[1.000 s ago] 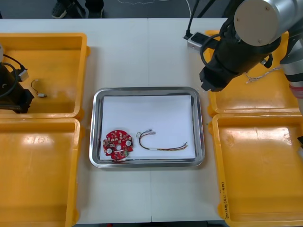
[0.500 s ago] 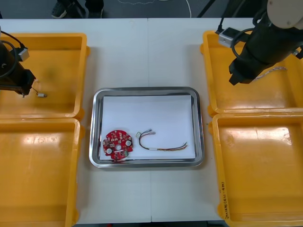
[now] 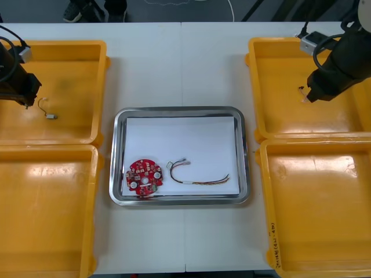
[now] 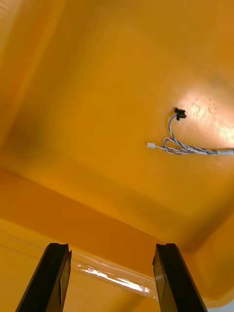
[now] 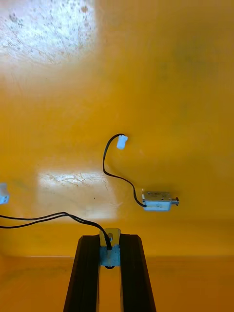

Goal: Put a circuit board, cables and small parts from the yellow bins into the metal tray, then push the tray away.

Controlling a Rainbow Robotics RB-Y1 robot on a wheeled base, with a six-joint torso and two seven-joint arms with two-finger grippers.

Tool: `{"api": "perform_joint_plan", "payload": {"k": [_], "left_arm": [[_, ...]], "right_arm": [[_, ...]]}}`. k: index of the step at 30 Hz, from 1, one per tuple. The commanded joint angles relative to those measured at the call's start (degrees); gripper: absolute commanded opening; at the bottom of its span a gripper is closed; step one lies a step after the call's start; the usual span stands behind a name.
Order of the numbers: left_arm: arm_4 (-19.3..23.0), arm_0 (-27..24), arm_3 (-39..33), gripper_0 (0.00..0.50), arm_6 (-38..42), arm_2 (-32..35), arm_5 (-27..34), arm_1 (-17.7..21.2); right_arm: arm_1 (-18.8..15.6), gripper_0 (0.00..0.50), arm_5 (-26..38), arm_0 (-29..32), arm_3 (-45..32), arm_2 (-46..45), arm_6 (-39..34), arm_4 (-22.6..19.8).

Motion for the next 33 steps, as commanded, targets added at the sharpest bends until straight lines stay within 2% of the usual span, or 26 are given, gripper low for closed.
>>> {"api": "perform_joint_plan", "payload": {"k": [1, 9, 20, 26, 33], "left_arm": [[-0.98, -4.84, -2.33, 0.0, 7.04, 3.61, 3.5, 1.36], [-0.62, -5.28, -9.63, 0.0, 12.93, 5.02, 9.47, 1.45], [1.49, -5.28, -22.99, 0.0, 23.82, 5.11, 19.32, 1.1], [2.72, -5.19, -29.4, 0.0, 28.4, 5.02, 19.37, -1.19], [2.36, -2.73, -37.75, 0.0, 35.43, 4.93, 19.37, -6.55]], "right_arm": [[-2.39, 0.5, -1.11, 2.3, 0.24, -6.46, -4.52, 0.3], [-2.12, 0.5, -5.24, 2.56, 2.35, -7.87, -13.93, 0.83], [-0.54, 0.5, -14.73, 2.56, 8.59, -8.4, -28.34, 1.45], [-0.37, 0.5, -17.9, 2.56, 10.35, -8.4, -35.2, 3.03], [-0.28, 0.5, -17.98, 2.56, 10.52, -8.4, -44.43, 7.07]]}}
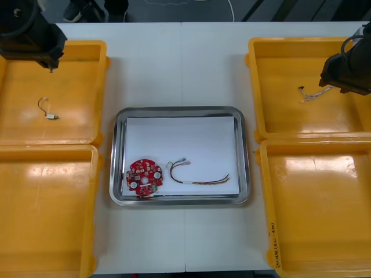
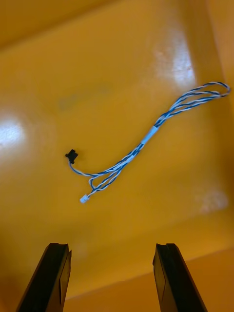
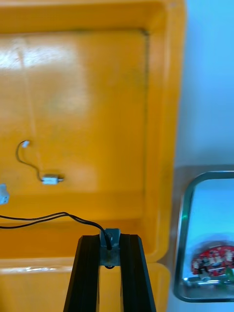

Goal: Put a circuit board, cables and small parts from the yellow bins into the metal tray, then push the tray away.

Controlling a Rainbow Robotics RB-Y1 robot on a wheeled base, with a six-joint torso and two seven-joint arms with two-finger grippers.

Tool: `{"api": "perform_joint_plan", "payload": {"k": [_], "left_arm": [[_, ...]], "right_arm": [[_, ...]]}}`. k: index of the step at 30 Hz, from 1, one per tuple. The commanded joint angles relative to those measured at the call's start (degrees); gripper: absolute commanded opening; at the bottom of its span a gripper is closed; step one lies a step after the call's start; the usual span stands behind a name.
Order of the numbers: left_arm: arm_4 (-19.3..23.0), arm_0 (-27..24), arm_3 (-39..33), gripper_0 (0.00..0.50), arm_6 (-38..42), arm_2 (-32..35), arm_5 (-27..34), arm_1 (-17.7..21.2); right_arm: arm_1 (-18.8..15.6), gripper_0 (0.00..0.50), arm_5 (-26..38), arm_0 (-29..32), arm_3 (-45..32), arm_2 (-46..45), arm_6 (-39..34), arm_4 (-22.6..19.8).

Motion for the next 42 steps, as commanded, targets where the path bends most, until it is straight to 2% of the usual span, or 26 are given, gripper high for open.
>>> {"api": "perform_joint_plan", "payload": {"k": [1, 6, 12, 17, 22, 26, 42], "left_arm": [[-0.14, 0.04, -6.51, 0.0, 12.46, 1.4, 0.46, -4.68], [-1.98, 1.97, -11.08, 0.0, 15.1, 1.4, 0.46, -9.16], [-4.35, 3.9, -12.66, 0.0, 15.72, 0.26, 0.46, -14.17], [-4.79, 3.9, -12.4, 0.0, 17.12, -5.63, 0.46, -15.14], [-4.53, 4.69, -12.23, 0.0, 22.83, -10.9, 0.46, -17.25], [-6.29, 6.28, -12.23, 0.0, 24.86, -14.33, 0.46, -18.83], [-14.46, 14.27, -12.14, 0.0, 23.19, -16.97, -7.85, -22.96]], "right_arm": [[0.06, 0.5, -0.64, -0.13, -0.09, -1.84, -5.15, 4.06], [1.29, 0.5, -2.31, -0.31, 1.23, -1.84, -10.69, 7.22], [1.82, 0.5, -6.62, -1.27, 4.75, -1.84, -15.7, 7.22], [1.99, 0.5, -8.81, -2.33, 7.47, -1.93, -16.49, 7.49], [2.26, 0.5, -11.63, -3.91, 11.69, -2.19, -17.63, 7.05], [2.87, 0.5, -13.56, -5.31, 13.8, -2.46, -18.6, 6.78], [3.93, 0.5, -21.91, -6.19, 18.81, -2.37, -20.97, 5.47]]}}
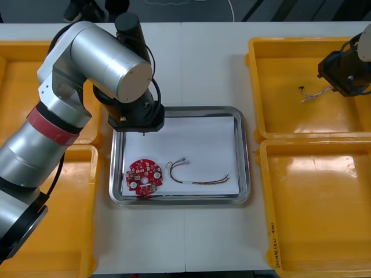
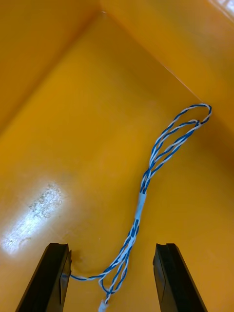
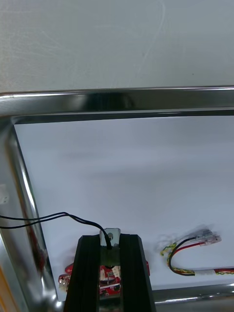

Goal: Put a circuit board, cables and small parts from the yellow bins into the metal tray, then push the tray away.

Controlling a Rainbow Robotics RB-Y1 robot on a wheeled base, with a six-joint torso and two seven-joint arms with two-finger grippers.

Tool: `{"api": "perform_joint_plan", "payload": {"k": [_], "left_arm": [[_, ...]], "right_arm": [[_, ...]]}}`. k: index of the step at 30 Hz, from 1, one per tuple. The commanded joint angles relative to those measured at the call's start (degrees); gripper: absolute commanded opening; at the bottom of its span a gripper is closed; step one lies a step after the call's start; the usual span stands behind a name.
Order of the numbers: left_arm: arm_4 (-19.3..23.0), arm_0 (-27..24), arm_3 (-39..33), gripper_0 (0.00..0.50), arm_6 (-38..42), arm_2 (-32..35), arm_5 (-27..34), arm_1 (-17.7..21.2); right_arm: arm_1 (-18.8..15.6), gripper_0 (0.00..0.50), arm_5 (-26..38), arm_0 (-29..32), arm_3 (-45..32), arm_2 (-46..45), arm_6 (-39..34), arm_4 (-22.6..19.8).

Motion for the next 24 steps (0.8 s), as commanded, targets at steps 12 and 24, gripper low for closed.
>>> {"api": "perform_joint_plan", "payload": {"k": [12, 24], "left_arm": [[-5.49, 6.21, -1.35, 0.0, 1.01, -0.74, -5.8, -2.6], [-7.33, 6.65, -1.35, 0.232, 0.92, -0.74, -5.8, -2.52]], "right_arm": [[0.82, 0.5, -5.9, -4.39, 7.55, 2.3, -3.74, -0.76], [1.61, 0.5, -8.62, -5.53, 12.38, 3.18, -4.89, -0.85]]}}
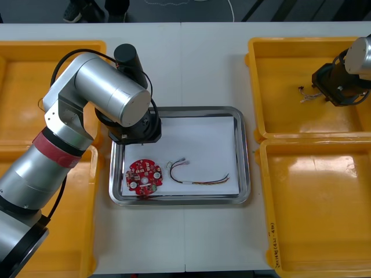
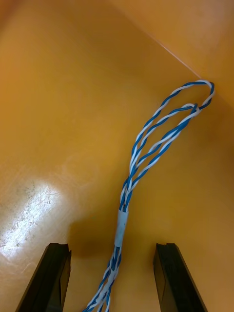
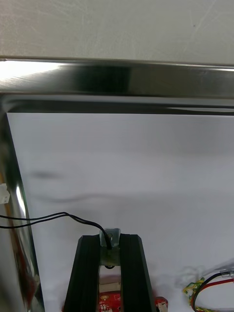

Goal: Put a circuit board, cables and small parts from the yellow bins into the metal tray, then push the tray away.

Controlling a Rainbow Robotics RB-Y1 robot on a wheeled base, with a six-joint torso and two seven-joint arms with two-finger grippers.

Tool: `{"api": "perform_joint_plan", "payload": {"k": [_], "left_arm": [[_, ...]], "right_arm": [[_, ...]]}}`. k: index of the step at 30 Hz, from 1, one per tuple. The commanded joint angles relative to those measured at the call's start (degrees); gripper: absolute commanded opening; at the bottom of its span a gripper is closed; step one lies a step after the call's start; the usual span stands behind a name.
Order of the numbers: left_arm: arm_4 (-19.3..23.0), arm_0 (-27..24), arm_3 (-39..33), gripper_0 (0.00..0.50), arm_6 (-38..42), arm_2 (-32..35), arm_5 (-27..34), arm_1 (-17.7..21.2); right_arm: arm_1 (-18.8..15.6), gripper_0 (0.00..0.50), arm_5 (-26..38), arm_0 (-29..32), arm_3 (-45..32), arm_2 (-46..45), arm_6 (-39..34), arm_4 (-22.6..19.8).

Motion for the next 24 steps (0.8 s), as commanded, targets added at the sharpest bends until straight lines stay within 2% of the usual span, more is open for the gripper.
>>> {"api": "perform_joint_plan", "payload": {"k": [1, 3, 4, 5, 7, 8, 9, 12, 13, 20, 24], "left_arm": [[-1.18, 0.37, -1.26, 0.322, 0.92, -0.74, -0.23, -1.19], [-1.27, 0.37, -1.35, 0.473, 0.92, -0.65, -0.23, -1.1], [-1.36, 0.37, -1.35, 0.5, 0.92, -0.74, -0.23, -1.01], [-1.45, 0.37, -1.35, 0.5, 0.92, -0.74, -0.23, -0.93], [-1.45, 0.37, -1.35, 0.5, 0.92, -0.47, 0.04, -0.75], [-1.45, 0.37, -1.52, 0.5, 0.83, -0.04, 0.21, -0.75], [-1.45, 0.28, -1.79, 0.5, 0.48, 0.76, 0.74, -0.75], [-1.62, 0.28, -3.54, 0.5, -0.04, 2.87, 2.94, -0.75], [-1.62, 0.28, -4.07, 0.5, -0.13, 3.13, 3.47, -0.66], [-1.62, 0.1, -12.42, 0.5, -1.01, 7.88, 11.46, 0.39], [-0.92, -1.48, -15.06, 0.5, -1.27, 9.63, 11.78, 1.36]], "right_arm": [[0.63, 0.5, -0.5, -2.96, 0.5, 1.46, -4.41, -0.55], [0.63, 0.5, -0.5, -2.96, 0.94, 1.81, -4.59, -0.63], [0.63, 0.5, -0.5, -2.96, 1.02, 1.9, -4.59, -0.72], [0.72, 0.5, -0.5, -2.96, 1.02, 2.07, -4.67, -0.72], [0.72, 0.393, -0.5, -3.05, 1.29, 2.33, -4.94, -0.81], [0.81, 0.322, -0.5, -2.96, 1.55, 2.51, -5.02, -0.9], [0.81, 0.176, -0.5, -2.96, 1.82, 2.69, -5.11, -0.9], [0.72, 0.035, -0.5, -2.96, 2.34, 2.69, -5.2, -1.07], [0.72, 0.009, -0.5, -2.96, 2.43, 2.77, -5.2, -1.16], [0.54, 0.0, 2.57, -3.84, 2.61, 2.86, -5.38, -2.22], [0.01, 0.0, 6.35, -5.07, 2.52, 2.95, -5.46, -5.38]]}}
